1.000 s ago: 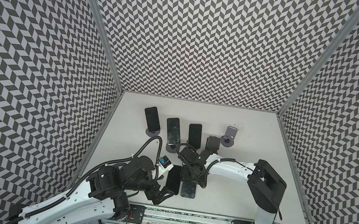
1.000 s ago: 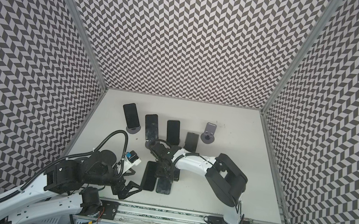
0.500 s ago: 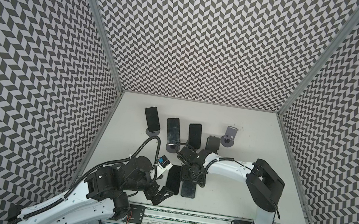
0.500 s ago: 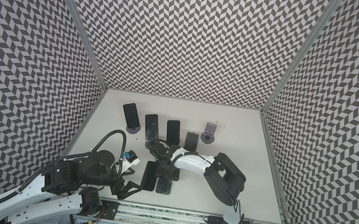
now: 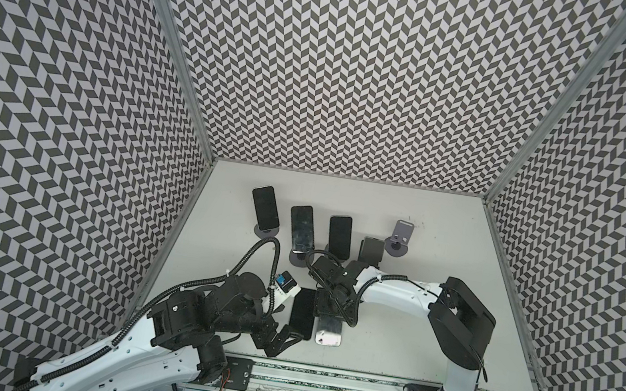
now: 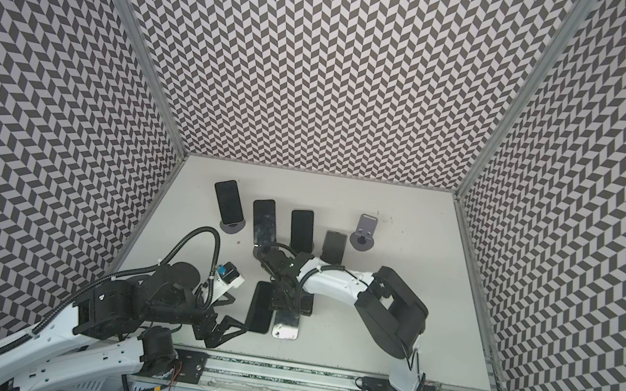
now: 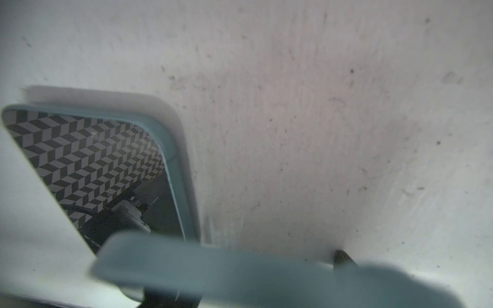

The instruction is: Remove the phone from the phone stand

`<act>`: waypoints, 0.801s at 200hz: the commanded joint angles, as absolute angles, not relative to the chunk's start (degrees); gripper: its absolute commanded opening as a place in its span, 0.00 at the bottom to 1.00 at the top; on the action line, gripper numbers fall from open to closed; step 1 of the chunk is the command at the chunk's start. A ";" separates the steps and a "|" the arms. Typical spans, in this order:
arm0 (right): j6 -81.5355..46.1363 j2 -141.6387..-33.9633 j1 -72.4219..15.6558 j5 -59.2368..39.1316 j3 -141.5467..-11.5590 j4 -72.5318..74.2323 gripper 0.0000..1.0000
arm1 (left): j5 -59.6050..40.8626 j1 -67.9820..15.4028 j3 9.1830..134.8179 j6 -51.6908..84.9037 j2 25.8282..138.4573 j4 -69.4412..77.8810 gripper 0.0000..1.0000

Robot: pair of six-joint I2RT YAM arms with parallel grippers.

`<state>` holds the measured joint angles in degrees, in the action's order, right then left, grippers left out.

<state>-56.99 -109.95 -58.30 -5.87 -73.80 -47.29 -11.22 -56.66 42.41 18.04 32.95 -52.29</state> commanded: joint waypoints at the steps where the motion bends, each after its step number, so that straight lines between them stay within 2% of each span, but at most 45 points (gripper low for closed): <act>1: -58.25 -113.02 -58.01 -5.88 -72.63 -47.28 0.80 | -11.28 -56.87 42.21 18.11 32.97 -51.58 0.97; 160: -59.46 -113.87 -57.99 -6.94 -72.15 -45.91 0.76 | -11.26 -56.87 42.30 18.02 32.89 -51.44 0.97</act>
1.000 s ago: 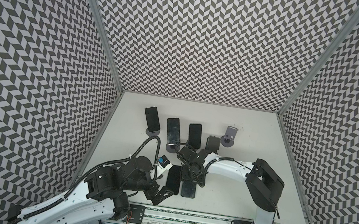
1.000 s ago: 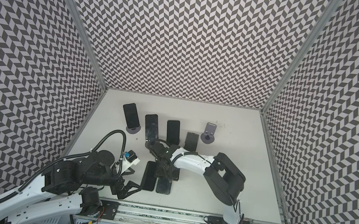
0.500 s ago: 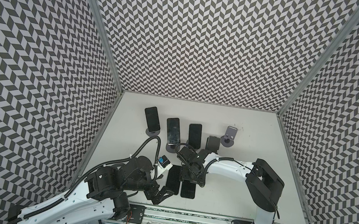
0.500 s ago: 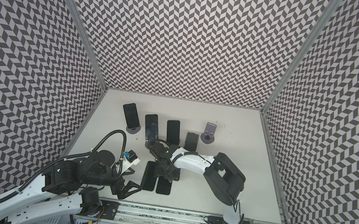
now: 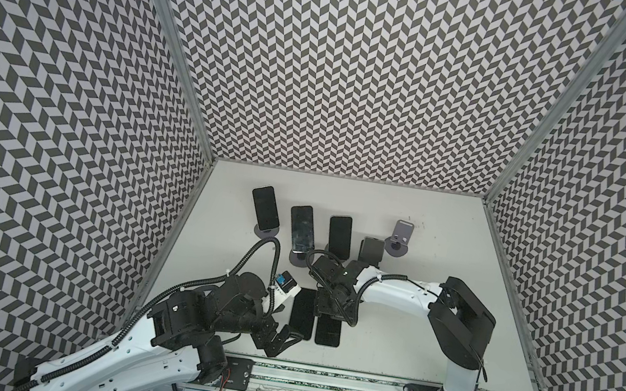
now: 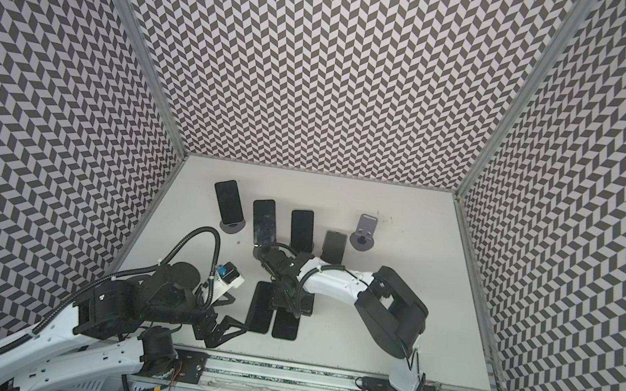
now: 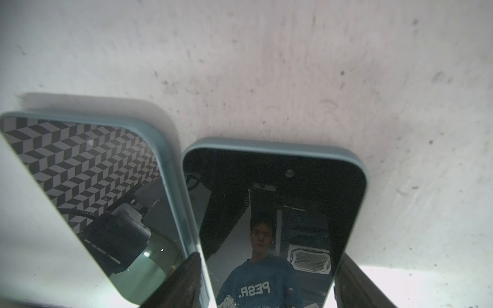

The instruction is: Remove the phone from the phone stand

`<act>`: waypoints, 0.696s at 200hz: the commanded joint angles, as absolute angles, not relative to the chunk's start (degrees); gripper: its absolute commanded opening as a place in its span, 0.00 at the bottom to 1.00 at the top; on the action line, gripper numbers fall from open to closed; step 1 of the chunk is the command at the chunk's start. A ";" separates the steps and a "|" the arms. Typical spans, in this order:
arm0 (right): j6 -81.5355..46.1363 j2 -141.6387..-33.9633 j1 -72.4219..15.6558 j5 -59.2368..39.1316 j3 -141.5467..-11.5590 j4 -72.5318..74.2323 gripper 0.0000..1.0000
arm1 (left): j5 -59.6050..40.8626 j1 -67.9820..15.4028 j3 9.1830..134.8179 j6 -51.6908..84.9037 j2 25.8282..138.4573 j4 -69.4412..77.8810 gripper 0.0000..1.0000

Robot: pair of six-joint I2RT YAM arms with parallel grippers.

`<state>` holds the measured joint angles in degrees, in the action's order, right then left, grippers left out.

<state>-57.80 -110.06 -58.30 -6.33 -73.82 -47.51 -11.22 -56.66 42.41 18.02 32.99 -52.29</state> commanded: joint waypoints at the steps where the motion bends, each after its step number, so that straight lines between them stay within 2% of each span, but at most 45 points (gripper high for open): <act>1: -59.48 -113.85 -58.00 -6.94 -72.11 -45.94 0.76 | -11.26 -56.87 42.33 18.02 32.88 -51.52 0.97; 139: -61.28 -114.26 -57.74 -8.70 -71.32 -44.74 0.75 | -11.17 -56.82 42.23 18.11 31.91 -51.59 0.97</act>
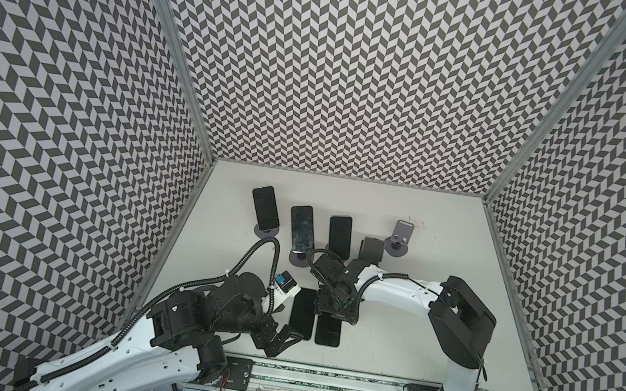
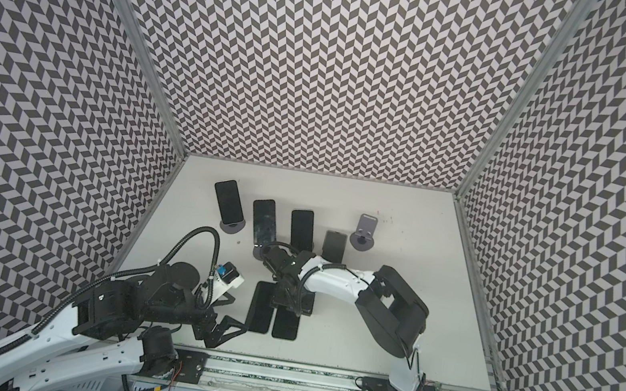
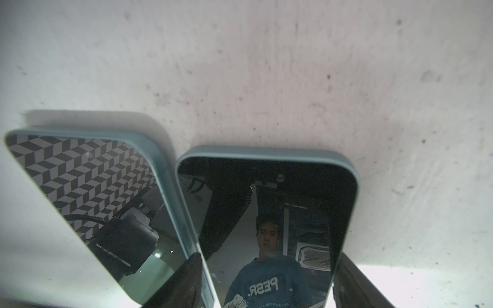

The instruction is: Remove the phone from the phone stand

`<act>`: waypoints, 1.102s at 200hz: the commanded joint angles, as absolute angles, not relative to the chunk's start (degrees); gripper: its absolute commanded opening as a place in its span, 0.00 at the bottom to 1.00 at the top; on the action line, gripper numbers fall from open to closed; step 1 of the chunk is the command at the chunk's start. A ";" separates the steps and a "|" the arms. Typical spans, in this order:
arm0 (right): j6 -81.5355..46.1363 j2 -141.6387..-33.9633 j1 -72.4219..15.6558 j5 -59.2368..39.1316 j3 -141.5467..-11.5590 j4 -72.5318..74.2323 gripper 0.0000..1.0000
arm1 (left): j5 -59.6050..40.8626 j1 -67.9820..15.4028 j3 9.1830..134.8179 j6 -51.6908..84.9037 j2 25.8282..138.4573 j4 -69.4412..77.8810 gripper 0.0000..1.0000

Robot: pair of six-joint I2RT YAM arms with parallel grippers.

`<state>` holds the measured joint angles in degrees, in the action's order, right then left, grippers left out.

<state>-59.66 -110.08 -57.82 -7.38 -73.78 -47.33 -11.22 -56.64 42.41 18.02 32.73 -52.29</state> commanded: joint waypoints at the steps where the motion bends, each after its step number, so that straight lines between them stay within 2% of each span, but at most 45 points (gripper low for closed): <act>1: -61.27 -114.26 -57.70 -8.70 -71.34 -44.78 0.75 | -11.21 -56.84 42.25 18.11 31.90 -51.59 0.97; 220: -64.12 -113.52 -57.74 -10.37 -69.96 -43.58 0.74 | -10.75 -56.87 42.05 18.37 29.87 -51.55 0.97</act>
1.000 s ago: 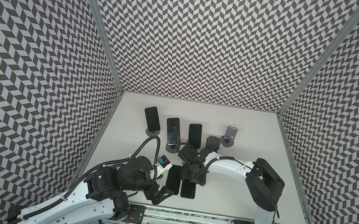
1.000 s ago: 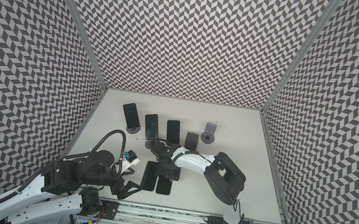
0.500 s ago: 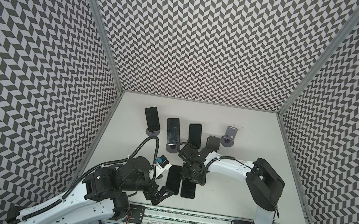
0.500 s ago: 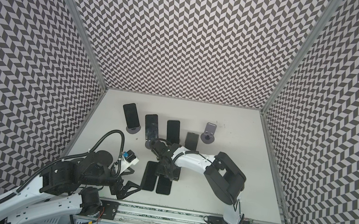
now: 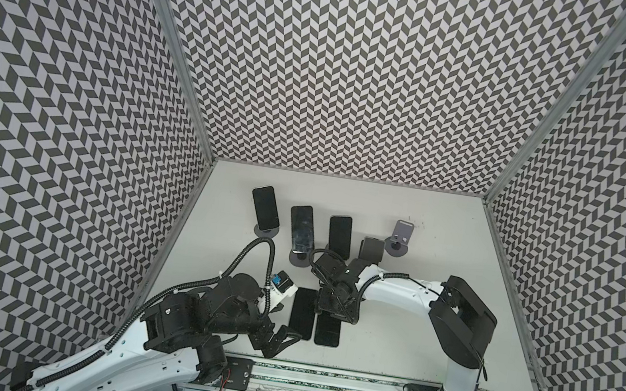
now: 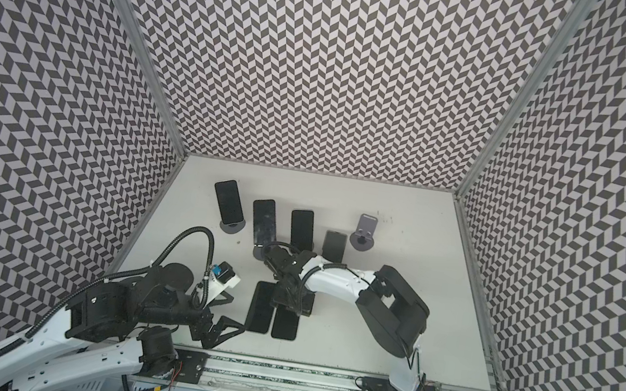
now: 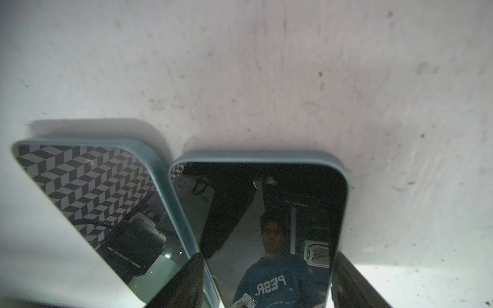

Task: Remove the phone from the phone stand
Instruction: 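Open both grippers and lift them up off the flat phones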

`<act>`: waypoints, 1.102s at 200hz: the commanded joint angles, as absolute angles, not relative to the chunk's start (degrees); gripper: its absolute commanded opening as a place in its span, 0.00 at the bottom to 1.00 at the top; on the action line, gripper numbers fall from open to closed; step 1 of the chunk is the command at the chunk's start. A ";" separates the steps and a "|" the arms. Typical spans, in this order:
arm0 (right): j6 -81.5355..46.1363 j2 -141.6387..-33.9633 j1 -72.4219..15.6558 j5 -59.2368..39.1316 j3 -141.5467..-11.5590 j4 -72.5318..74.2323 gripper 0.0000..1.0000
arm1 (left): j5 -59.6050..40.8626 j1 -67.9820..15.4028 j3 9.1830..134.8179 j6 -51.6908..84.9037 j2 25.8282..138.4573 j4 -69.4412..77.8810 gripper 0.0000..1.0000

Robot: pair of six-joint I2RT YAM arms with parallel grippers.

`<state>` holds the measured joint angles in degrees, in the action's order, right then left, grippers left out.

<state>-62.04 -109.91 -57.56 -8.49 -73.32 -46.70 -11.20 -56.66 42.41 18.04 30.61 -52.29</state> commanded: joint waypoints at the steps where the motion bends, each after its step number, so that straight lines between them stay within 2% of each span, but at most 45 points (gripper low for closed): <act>1: -64.14 -113.49 -57.74 -10.33 -69.96 -43.63 0.73 | -10.78 -56.87 42.03 18.41 29.87 -51.57 0.97; 94: -65.47 -109.97 -57.66 -6.54 -70.51 -44.02 0.79 | -10.72 -56.87 43.56 17.42 31.56 -51.58 0.97; 165: -66.88 -103.33 -57.70 -1.86 -70.53 -45.44 0.78 | -11.66 -56.87 47.62 14.71 35.91 -49.55 0.97; 220: -67.06 -97.89 -57.74 1.09 -70.48 -48.69 0.77 | -7.64 -56.78 52.01 14.02 38.87 -48.61 0.96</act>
<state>-65.17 -101.25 -57.56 -1.76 -70.74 -46.76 -10.17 -56.64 49.04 14.92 38.22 -50.22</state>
